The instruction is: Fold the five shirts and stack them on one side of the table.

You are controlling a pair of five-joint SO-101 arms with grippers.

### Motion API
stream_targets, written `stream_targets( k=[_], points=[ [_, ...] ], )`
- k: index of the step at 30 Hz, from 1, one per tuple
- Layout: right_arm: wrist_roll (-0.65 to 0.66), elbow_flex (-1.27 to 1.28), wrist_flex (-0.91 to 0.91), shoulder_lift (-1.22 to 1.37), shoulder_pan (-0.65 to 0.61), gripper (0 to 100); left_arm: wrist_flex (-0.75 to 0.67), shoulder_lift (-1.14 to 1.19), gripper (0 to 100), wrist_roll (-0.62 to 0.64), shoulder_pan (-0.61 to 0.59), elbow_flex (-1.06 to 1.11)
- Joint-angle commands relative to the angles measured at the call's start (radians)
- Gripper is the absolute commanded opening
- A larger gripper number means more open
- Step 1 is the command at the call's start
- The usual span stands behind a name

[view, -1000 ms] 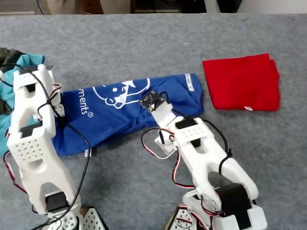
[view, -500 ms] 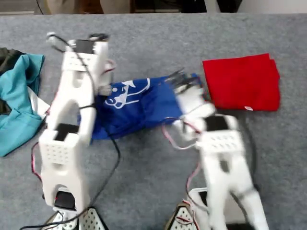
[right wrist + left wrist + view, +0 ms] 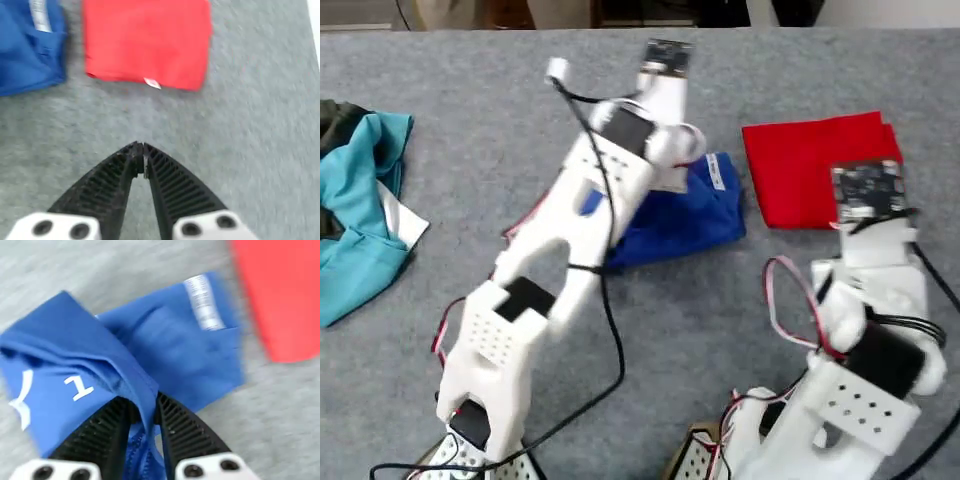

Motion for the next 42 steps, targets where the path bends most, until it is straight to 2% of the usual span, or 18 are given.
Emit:
stream_targets(
  k=[1, 5, 11, 14, 18, 21, 26, 27, 31, 36, 42],
  points=[
    [0.015, -0.03, 0.003, 0.008, 0.085, 0.2, -0.077, -0.012, 2, 0.014, 0.089, -0.037],
    [0.015, -0.028, 0.006, 0.012, 0.097, 0.2, -0.074, 0.048, 2, 0.02, 0.15, -0.08],
    [0.015, -0.025, 0.008, 0.012, 0.093, 0.2, -0.075, 0.162, 3, 0.127, 0.112, -0.199],
    [0.017, -0.024, 0.008, 0.012, 0.09, 0.2, -0.063, 0.196, 15, 0.158, 0.081, -0.259],
    [0.017, -0.022, 0.009, 0.013, 0.058, 0.2, 0.072, 0.186, 28, 0.219, 0.038, -0.399],
    [0.018, -0.018, 0.021, 0.016, -0.044, 0.3, 0.199, 0.18, 25, 0.19, -0.025, -0.546],
    [0.008, -0.041, -0.014, 0.14, -0.302, 0.3, 0.377, 0.189, 7, 0.074, -0.176, -0.709],
    [0.008, -0.053, -0.032, 0.193, -0.346, 0.3, 0.377, 0.189, 2, 0.068, -0.21, -0.698],
    [-0.043, -0.203, -0.074, 0.484, -0.49, 0.3, 0.377, 0.188, 2, 0.063, -0.339, -0.557],
    [-0.095, -0.542, 0.098, 0.872, -0.628, 0.3, 0.376, 0.18, 2, 0.018, -0.43, -0.31],
    [-0.098, -0.776, 0.218, 1.167, -0.694, 0.2, 0.376, 0.183, 2, -0.025, -0.488, -0.245]
  ],
)
